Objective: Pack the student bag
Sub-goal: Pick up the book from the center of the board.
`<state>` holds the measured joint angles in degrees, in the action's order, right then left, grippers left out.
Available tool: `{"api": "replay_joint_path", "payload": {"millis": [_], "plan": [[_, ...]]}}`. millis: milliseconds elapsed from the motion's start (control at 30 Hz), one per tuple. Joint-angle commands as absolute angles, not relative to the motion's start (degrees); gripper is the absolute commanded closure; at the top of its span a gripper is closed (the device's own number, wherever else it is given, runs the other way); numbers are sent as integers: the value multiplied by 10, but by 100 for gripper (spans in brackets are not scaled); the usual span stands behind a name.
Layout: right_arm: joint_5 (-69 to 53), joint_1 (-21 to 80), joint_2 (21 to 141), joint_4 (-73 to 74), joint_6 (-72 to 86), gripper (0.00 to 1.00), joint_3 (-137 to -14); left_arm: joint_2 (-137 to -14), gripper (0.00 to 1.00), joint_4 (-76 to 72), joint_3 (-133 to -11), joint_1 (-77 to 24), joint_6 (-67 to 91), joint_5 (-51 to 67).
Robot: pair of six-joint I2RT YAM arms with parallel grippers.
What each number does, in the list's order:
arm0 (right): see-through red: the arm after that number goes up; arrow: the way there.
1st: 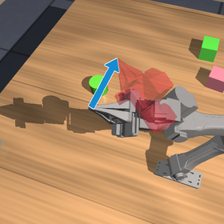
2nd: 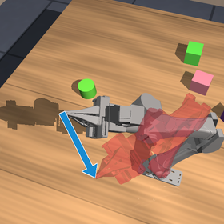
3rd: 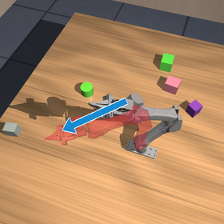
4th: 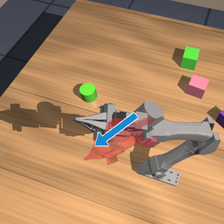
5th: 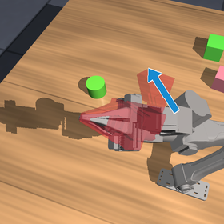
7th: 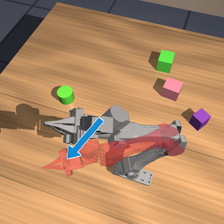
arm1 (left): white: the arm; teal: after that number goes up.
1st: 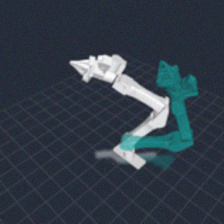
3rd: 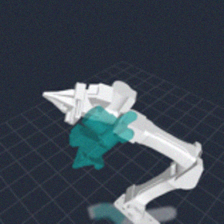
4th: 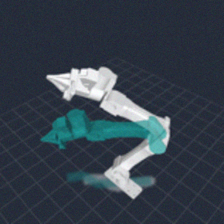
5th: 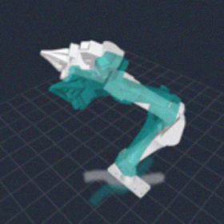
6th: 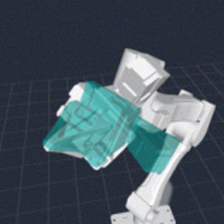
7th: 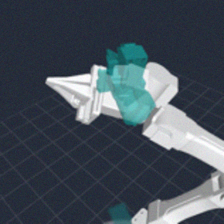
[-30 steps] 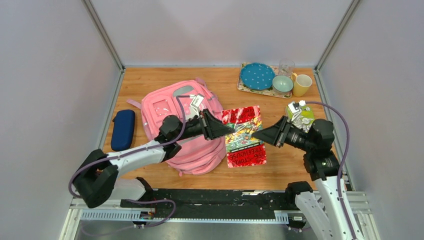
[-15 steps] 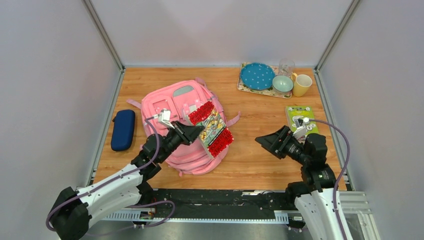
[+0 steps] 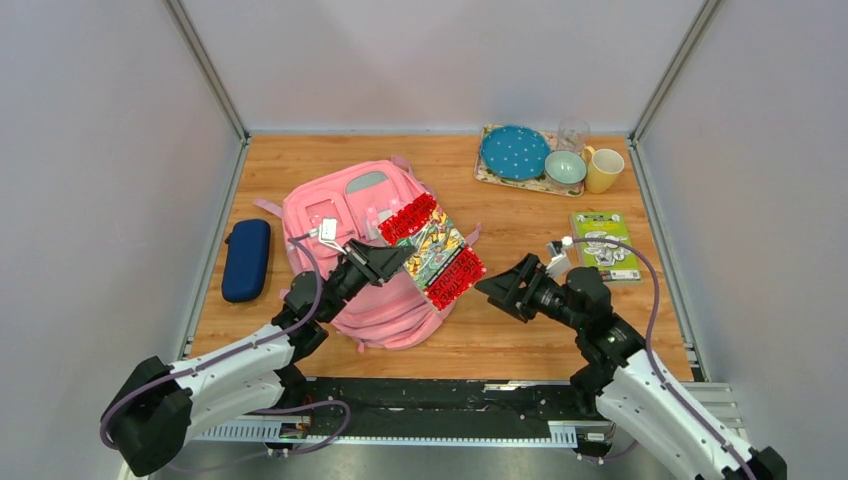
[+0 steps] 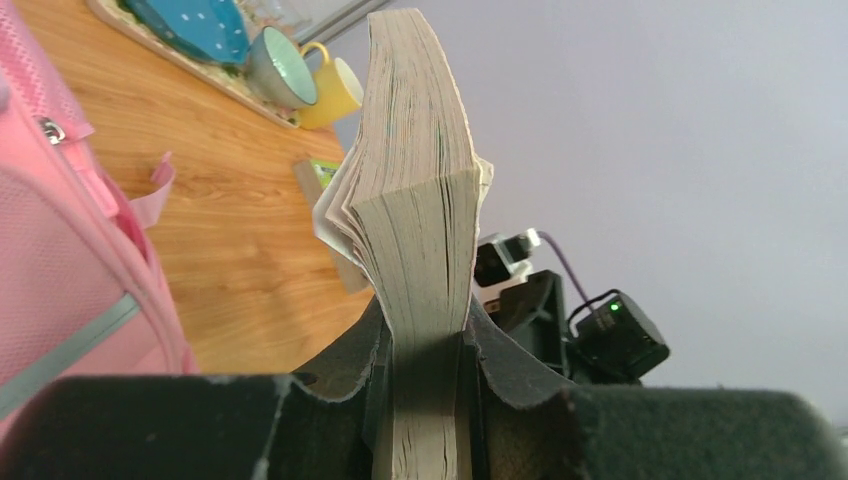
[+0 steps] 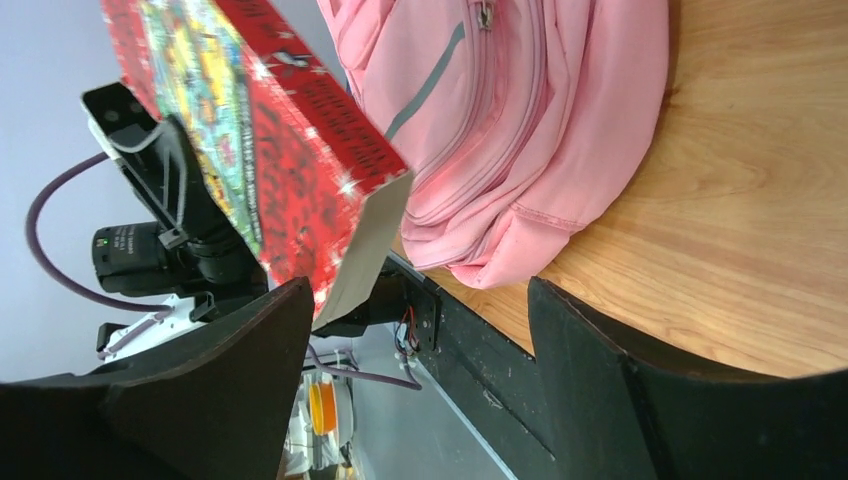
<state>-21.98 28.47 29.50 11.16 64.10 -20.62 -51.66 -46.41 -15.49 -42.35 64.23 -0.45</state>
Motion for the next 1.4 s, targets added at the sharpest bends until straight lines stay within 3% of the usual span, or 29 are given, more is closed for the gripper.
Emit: {"api": "replay_joint_path", "payload": {"millis": [0, 400, 500, 533, 600, 633, 733, 800, 833, 867, 900, 967, 1100, 1267, 1367], "plan": [[-153, 347, 368, -44, 673, 18, -209, -520, 100, -589, -155, -425, 682, 9], [-116, 413, 503, -231, 693, 18, -231, -560, 100, -664, -134, -425, 742, 21], [-127, 413, 526, -289, 712, 23, -230, -567, 100, -678, -128, -426, 753, 21], [-130, 415, 531, -302, 720, 40, -228, -566, 100, -679, -127, -426, 754, 20], [-129, 420, 531, -327, 736, 60, -222, -564, 100, -678, -120, -426, 750, 16], [-126, 423, 527, -330, 740, 76, -218, -563, 100, -674, -118, -425, 744, 14], [-106, 432, 495, -311, 747, 95, -212, -555, 100, -643, -112, -426, 722, 10], [-91, 436, 456, -257, 741, 100, -213, -544, 88, -608, -119, -425, 687, 15], [-71, 436, 436, -232, 734, 100, -215, -539, 76, -541, -128, -426, 671, 21], [-57, 436, 419, -204, 727, 100, -220, -533, 52, -501, -154, -426, 647, 30], [-41, 436, 400, -135, 713, 100, -223, -520, 42, -456, -171, -426, 589, 50], [20, 436, 337, -64, 702, 100, -231, -513, 31, -295, -234, -425, 517, 73], [104, 436, 236, 120, 684, 100, -250, -526, 27, -12, -318, -426, 303, 98], [173, 435, 142, 209, 689, 100, -247, -552, 27, 140, -345, -453, 176, 108], [185, 435, 115, 255, 693, 100, -257, -545, 27, 188, -341, -514, 110, 42]]}}
